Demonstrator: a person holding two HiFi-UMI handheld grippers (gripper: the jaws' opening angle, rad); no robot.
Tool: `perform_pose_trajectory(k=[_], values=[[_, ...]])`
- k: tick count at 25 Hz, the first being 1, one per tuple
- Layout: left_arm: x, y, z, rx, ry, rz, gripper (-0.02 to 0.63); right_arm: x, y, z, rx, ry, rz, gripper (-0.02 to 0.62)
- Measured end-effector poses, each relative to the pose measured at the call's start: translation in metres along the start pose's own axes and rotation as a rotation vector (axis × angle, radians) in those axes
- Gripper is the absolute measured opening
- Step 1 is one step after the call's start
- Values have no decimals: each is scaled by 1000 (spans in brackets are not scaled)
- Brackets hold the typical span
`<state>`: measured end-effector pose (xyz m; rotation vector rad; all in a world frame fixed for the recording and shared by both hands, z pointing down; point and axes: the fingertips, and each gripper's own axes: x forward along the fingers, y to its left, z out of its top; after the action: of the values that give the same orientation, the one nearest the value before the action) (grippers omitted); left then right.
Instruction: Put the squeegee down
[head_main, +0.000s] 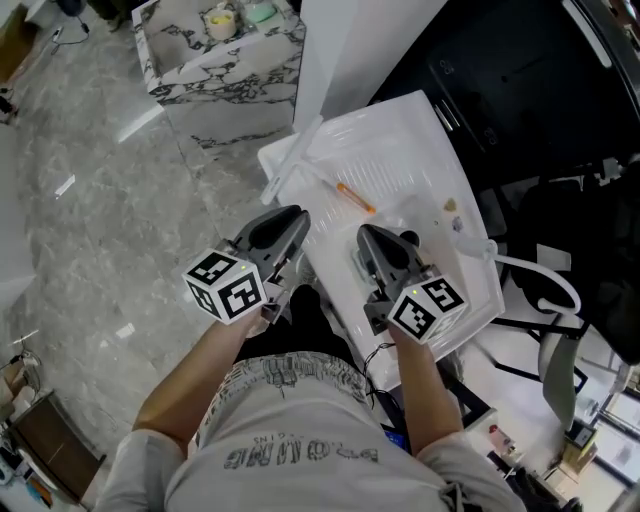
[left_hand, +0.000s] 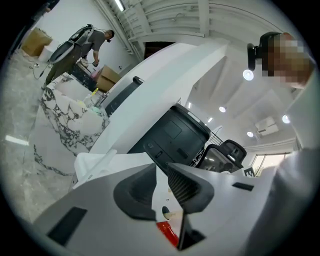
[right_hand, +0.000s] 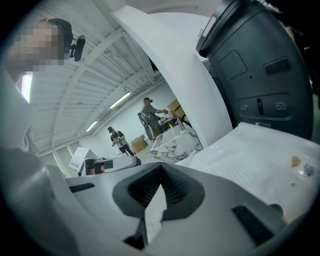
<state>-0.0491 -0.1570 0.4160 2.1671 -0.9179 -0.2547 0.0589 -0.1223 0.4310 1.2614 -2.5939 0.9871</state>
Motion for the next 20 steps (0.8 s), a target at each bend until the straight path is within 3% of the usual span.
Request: perform_pose_trajectory(k=[20], values=[[-55,-65,25,283,-30,-70,32,-38,51,8,-59,-69,25,6]])
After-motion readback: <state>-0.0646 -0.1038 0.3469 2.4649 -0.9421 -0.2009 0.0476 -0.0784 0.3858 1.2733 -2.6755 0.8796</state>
